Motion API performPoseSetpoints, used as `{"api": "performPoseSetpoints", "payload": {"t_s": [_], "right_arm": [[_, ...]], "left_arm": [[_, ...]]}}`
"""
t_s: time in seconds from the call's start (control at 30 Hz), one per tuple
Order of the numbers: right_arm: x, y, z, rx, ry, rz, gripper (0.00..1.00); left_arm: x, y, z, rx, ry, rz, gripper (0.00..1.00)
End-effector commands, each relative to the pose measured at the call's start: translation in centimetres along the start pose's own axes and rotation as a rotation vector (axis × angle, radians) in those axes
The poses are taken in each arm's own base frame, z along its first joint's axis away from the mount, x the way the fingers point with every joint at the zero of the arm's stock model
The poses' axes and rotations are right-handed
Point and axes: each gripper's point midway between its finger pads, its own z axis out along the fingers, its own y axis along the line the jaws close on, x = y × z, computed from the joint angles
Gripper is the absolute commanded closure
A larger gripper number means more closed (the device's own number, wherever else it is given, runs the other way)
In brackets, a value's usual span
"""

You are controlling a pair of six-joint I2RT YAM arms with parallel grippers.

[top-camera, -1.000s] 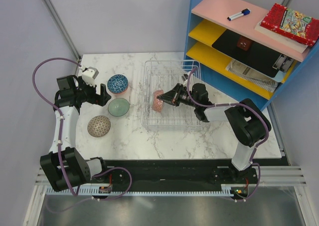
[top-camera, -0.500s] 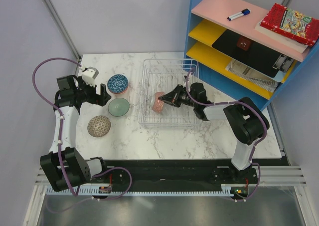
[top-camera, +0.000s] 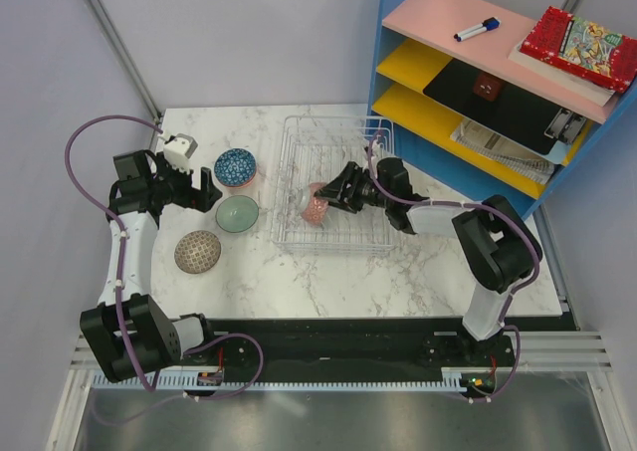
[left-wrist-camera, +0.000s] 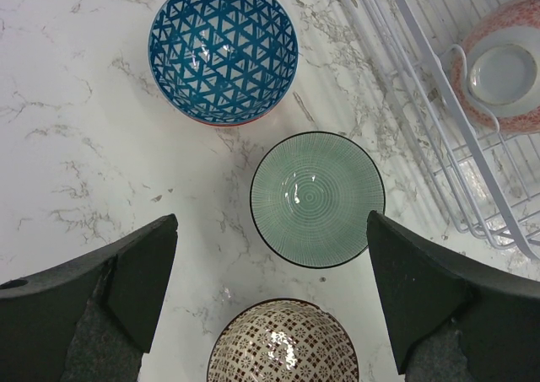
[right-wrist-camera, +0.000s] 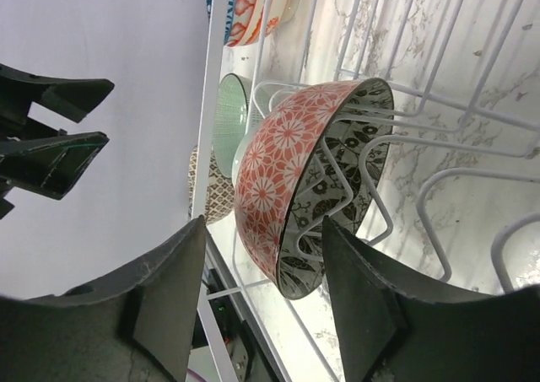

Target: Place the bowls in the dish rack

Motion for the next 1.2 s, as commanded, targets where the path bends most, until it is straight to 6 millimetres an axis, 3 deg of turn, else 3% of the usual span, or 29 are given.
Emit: {"api": "performPoseSetpoints", "payload": {"t_s": [0.0, 0.17, 0.2, 0.37, 0.77, 0.83, 0.97, 1.17], "right_arm": [[-1.1, -3.7, -1.0, 0.172, -0.005, -0.045, 0.34], [-3.6, -1.8, -1.8, 0.196, -0.027, -0.128, 0.33], [-3.8, -2.2, -2.1, 0.232, -0.029, -0.127, 0.33], [-5.6, 0.2, -2.9, 0.207, -0.063, -0.194, 0.33], [-8.0, 5.9, -4.1, 0.125, -0.092, -0.317, 0.35], [-8.4, 6.8, -4.4, 0.112, -0.098, -0.341, 0.35], [-8.6, 7.4, -4.7, 0.098, -0.101, -0.358, 0.35], [-8.9, 7.1, -4.9, 0.102, -0.107, -0.359, 0.36]], "left_arm": [[-0.8, 0.0, -0.4, 0.001, -0.029, 0.054, 0.0], [0.1, 1.1, 0.0, -0.042, 0.006, 0.051, 0.0], [0.6, 1.6, 0.2, -0.056, 0.025, 0.044, 0.0], [2.3, 3.0, 1.3, -0.095, 0.073, 0.05, 0.0], [7.7, 5.2, 4.8, -0.101, 0.2, 0.055, 0.0], [7.5, 5.8, 5.5, -0.108, 0.195, 0.054, 0.0], [4.8, 6.9, 6.5, -0.109, 0.135, 0.024, 0.0], [1.3, 6.9, 7.8, -0.031, 0.061, -0.037, 0.0]]}}
